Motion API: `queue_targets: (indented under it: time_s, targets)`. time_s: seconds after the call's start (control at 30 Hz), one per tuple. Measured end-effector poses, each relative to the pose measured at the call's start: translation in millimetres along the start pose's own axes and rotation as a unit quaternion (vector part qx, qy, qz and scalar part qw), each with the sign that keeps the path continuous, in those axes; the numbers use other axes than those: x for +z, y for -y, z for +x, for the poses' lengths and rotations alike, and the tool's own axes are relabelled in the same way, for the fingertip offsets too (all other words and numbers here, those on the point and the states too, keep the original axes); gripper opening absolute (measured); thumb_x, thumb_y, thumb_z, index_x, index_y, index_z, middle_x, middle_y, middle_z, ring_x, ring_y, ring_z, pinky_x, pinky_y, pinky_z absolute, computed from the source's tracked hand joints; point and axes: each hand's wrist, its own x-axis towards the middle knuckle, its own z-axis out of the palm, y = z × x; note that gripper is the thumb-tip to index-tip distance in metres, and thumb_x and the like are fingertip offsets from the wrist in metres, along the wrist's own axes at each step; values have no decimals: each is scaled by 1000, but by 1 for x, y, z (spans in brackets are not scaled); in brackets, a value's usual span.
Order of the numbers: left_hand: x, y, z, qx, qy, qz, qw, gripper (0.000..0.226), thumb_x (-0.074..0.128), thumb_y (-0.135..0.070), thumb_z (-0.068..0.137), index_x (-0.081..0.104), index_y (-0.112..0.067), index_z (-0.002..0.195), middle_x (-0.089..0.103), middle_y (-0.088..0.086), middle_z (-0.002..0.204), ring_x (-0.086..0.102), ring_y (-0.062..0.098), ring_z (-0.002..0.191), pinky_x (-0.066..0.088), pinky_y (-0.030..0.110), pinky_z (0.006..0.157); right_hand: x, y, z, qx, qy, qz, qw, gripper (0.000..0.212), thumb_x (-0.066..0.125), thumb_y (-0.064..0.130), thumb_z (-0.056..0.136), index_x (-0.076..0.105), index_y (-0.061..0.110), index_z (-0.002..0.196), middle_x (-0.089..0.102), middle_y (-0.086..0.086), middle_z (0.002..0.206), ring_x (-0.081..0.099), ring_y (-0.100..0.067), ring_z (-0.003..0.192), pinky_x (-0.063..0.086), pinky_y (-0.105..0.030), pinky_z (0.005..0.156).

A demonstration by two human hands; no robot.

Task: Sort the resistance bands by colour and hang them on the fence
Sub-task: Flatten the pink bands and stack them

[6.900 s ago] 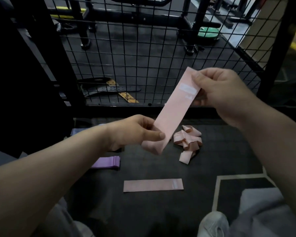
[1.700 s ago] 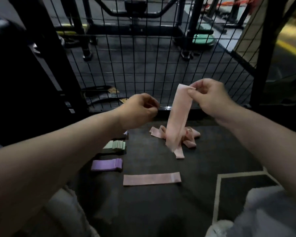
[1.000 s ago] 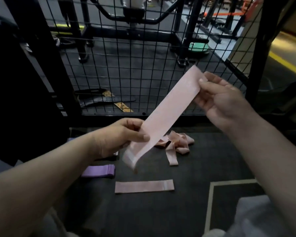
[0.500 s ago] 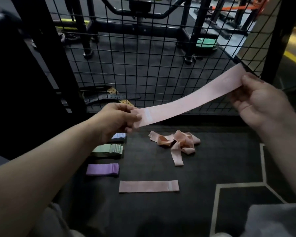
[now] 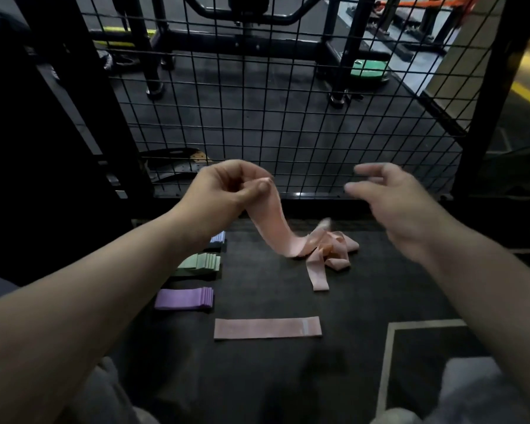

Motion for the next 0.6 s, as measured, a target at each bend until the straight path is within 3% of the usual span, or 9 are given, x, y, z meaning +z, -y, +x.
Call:
queue_targets:
  time_s: [0.07, 0.2, 0.27, 0.37, 0.47, 0.53, 0.6]
  targets:
    - [7, -1, -2, -1, 40, 13, 999, 12, 67, -2, 89, 72, -13, 91, 68, 13, 86, 63, 19, 81, 56, 34, 78, 12, 3, -10, -71, 73, -37, 994, 31, 68, 26, 92, 62, 27, 122, 64, 12, 116, 59, 0, 107, 46, -14, 81]
    - [14, 1, -5, -19, 64, 47, 997, 10, 72, -5, 86, 72, -13, 91, 73, 7, 81, 67, 15, 73, 56, 30, 68, 32, 1, -22, -149, 223, -84, 960, 33, 72, 17, 89, 62, 19, 121, 72, 3, 110, 67, -6, 105, 58, -32, 88]
    - [13, 1, -5, -42, 59, 26, 997, 19, 76, -5, 81, 67, -8, 96, 72, 8, 83, 67, 16, 74, 56, 28, 65, 41, -2, -24, -161, 223, -101, 956, 30, 72, 17, 90, 63, 20, 118, 72, 0, 106, 69, -12, 102, 59, -48, 84]
    - [9, 2, -4, -98, 46, -29, 994, 47, 82, -15, 65, 60, -12, 107, 67, 2, 78, 67, 13, 70, 56, 29, 63, 49, -6, -22, -178, 174, -92, 964, 13, 70, 14, 90, 66, 16, 103, 73, -5, 97, 71, -21, 93, 57, -53, 84]
    - [8, 2, -5, -124, 39, -68, 989, 38, 78, -14, 74, 61, -10, 108, 66, 3, 81, 64, 14, 71, 52, 28, 64, 52, -3, -21, -143, 151, -42, 977, 8, 68, 12, 92, 64, 8, 98, 74, -12, 84, 72, -32, 80, 57, -59, 77]
    - [7, 0, -6, -146, 62, -118, 980, 19, 67, -11, 88, 64, -7, 106, 68, 10, 90, 63, 19, 76, 52, 30, 68, 52, -1, -18, -129, 145, -13, 981, 9, 67, 13, 93, 63, 7, 98, 72, -11, 76, 70, -29, 69, 58, -49, 68]
    - [8, -1, -7, -173, 94, -158, 968, 17, 54, -4, 93, 65, -4, 106, 68, 14, 94, 64, 21, 78, 55, 30, 69, 51, 0, -17, -128, 147, 0, 981, 8, 66, 11, 94, 63, 5, 98, 69, -7, 69, 64, -17, 61, 57, -30, 62]
